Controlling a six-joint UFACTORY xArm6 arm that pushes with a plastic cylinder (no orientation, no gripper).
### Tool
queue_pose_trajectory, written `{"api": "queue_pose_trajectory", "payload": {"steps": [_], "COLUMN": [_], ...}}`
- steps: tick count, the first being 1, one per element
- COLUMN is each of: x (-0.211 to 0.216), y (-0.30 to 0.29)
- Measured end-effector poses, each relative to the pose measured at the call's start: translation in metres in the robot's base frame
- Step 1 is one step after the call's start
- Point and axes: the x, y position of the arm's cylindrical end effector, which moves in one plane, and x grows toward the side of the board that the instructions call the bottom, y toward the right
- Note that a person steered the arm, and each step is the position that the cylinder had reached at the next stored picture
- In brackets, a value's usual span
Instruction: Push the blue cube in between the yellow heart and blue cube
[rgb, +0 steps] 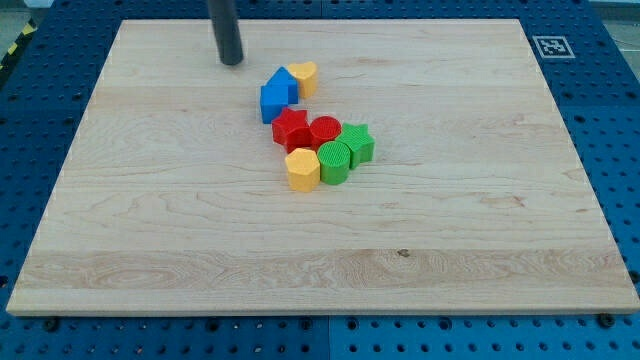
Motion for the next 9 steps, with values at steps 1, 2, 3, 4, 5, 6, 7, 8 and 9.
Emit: {"api": "queue_pose_trajectory", "payload": {"steps": [1, 2, 3, 4, 5, 6, 7, 8, 9], "x": [0.011, 0.029, 0.043, 0.039, 0.014, 0.006, 0.002, 0.007, 0.030], "y": [-0.005, -0.005, -0.004, -0.004, -0.002, 0.016, 0.046, 0.082, 0.108]}}
